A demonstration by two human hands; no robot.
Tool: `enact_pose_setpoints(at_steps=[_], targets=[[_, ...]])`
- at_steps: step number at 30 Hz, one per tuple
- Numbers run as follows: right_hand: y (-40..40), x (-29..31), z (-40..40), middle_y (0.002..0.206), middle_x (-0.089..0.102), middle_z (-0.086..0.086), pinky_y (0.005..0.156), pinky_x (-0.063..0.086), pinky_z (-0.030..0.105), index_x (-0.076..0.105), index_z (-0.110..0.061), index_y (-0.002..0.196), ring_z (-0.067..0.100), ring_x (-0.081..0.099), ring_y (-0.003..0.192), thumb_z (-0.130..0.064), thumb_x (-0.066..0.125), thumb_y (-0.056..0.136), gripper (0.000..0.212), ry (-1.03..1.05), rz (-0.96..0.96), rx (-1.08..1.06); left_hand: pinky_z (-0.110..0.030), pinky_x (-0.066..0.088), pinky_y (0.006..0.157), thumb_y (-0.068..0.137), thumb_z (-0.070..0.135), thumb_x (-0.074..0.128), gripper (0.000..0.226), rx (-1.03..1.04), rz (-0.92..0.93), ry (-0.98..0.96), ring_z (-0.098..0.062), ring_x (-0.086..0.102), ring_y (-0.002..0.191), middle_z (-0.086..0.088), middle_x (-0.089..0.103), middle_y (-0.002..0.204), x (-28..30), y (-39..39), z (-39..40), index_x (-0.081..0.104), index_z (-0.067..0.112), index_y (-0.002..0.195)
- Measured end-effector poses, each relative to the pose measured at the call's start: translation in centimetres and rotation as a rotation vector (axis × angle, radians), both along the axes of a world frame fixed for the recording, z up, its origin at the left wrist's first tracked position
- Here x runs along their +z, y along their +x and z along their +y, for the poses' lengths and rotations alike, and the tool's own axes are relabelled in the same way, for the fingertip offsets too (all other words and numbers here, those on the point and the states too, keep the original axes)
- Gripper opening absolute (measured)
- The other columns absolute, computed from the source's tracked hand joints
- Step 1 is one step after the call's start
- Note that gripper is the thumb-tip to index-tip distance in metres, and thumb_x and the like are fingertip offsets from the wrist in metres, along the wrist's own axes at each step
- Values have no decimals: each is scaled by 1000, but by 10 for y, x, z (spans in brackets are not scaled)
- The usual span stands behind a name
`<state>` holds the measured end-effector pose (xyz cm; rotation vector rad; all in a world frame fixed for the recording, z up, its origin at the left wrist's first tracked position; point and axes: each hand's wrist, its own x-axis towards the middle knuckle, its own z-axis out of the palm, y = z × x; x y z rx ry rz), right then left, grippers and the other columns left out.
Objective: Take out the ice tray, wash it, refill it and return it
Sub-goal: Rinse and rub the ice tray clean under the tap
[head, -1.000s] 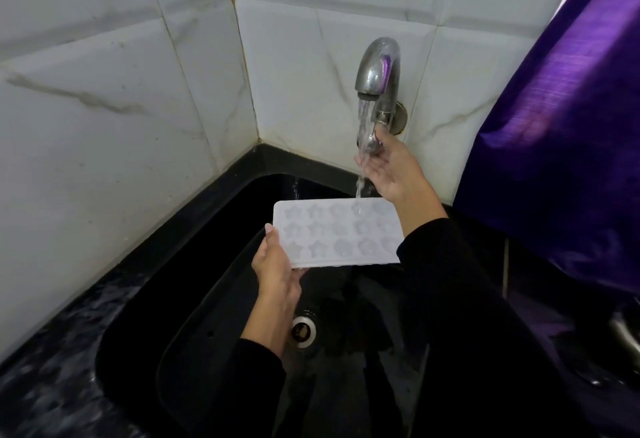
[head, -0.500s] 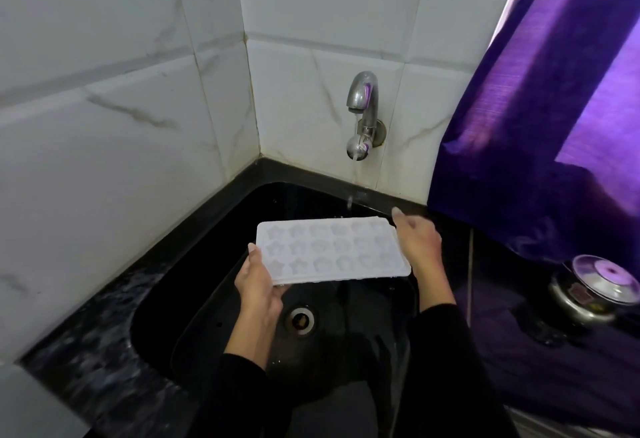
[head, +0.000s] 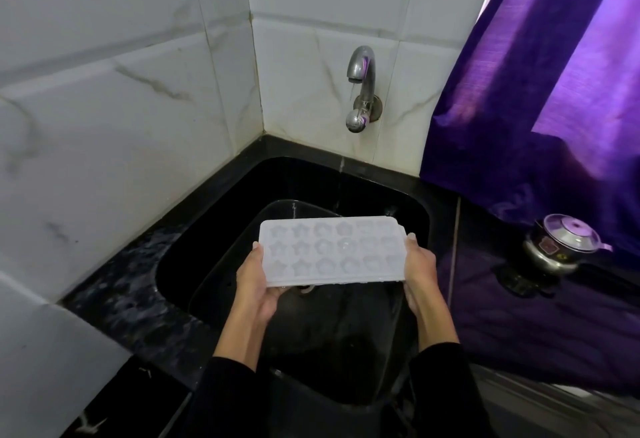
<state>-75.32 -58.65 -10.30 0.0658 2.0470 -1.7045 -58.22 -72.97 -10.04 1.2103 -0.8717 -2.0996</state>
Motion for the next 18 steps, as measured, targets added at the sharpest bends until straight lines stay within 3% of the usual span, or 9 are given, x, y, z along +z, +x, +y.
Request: enact_pose_setpoints(at_steps=[7,13,16,18], targets=[[14,15,25,87,66,1,64,48,28,59,-18,82,18,64,82,-36,38,104,36,-10,41,6,-44,56,73,99,53,30,54,-107,-44,-14,-30,70,94,-11,73,103,8,15,21,62,13,115],[15,25,40,104,66,11,92,49,38,58,-14,78,29,63,102,-37,39,103,39,91,48,126,-42,54,61,102,42,33,46,11,-127,-23,-30,67,85,-13,69,95,22,18,41,58,5,112],[13,30,47,108,64,14,89,46,39,64,-3,97,31,61,104,-37,39,103,43,181,117,198,-42,54,62,101,41,35,44,50,-140,-25,-30,67,84,-13,69,96,22,18,44,58,5,112],[11,35,53,105,60,10,84,39,31,64,-9,104,28,56,105,-31,37,103,35,234,246,229,-42,55,64,102,41,35,42,63,-137,-22,-29,67,83,-12,69,94,22,18,48,58,6,109]])
